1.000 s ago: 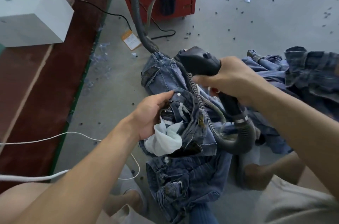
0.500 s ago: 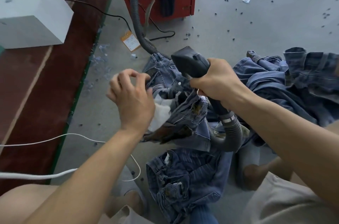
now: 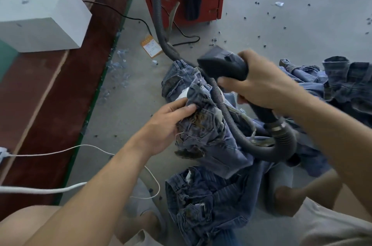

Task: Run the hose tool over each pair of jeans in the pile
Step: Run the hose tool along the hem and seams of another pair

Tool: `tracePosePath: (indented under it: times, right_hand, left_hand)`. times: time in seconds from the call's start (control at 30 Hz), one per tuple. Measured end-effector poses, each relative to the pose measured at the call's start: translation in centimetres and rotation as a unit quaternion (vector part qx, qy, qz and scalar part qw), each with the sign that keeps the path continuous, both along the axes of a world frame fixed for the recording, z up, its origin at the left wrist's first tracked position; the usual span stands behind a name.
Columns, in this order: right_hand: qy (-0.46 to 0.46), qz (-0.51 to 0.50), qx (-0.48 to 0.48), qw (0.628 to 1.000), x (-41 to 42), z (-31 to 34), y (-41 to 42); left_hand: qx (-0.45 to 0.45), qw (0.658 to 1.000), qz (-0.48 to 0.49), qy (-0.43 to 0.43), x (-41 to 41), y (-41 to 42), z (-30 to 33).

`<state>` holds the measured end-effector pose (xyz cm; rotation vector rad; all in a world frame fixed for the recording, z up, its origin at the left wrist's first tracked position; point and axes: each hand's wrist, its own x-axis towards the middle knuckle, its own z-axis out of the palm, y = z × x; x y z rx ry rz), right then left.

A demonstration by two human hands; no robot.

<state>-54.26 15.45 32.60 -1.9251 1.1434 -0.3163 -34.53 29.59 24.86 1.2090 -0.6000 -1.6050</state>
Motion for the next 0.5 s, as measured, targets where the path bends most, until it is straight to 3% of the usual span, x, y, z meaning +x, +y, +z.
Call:
tracePosePath:
  times: [0.1,0.23,0.37,0.5]
  right_hand:
    - [0.08,0.096,-0.067,0.99,-2.4,1.3,-1.1]
    - [0.137,0.184,-0.078,0.97,-3.2,1.1,-0.9]
    - [0.094,0.211,-0.091,0.969,-1.9,0.5,0.3]
    - [0.047,0.19,-0.113,0.974,-1.2,0.7,0.5]
  left_hand:
    - [-0.003,0.998,0.005,0.062,1.4,0.7,0.2]
    - [-0.029,0.994,-0.07,0.072,2.0,1.3,0.6]
    - [-0.026,0.989,-0.14,0.038,1.5,1.1,0.5]
    - [0.002,0.985,-0.1,0.142,1.4,0.7,0.7]
